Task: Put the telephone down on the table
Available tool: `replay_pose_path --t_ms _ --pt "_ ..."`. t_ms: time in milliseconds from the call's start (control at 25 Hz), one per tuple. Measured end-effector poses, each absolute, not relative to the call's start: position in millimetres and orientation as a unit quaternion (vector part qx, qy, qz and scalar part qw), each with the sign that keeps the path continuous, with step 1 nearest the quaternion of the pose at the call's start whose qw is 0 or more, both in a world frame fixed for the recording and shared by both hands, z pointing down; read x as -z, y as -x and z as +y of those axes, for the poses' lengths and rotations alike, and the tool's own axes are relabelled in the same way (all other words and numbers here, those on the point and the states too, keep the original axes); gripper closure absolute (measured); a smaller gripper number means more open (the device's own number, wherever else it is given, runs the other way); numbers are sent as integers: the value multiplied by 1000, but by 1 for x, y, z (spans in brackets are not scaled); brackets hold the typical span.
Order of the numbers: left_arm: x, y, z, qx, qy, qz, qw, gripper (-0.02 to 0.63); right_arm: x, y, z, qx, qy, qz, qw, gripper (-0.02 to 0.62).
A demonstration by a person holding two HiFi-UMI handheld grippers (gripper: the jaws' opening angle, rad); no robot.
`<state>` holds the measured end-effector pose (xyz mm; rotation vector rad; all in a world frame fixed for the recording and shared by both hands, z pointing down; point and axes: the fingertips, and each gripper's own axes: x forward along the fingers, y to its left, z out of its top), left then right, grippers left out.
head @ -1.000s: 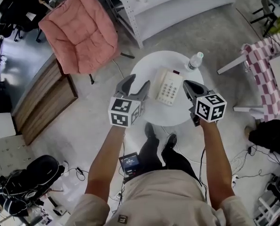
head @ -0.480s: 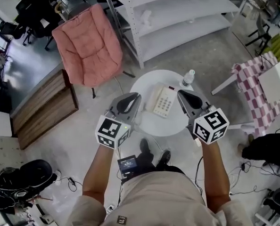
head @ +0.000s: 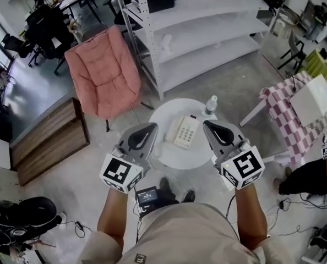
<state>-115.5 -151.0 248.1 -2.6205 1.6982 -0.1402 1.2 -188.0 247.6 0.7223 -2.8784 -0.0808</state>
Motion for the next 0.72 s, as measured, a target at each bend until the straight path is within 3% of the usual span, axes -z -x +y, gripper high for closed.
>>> replay_pose_path --t_ms 720 --pt "-247 106 -106 38 843 536 8 598 -228 -19 -147 41 -251 -964 72 600"
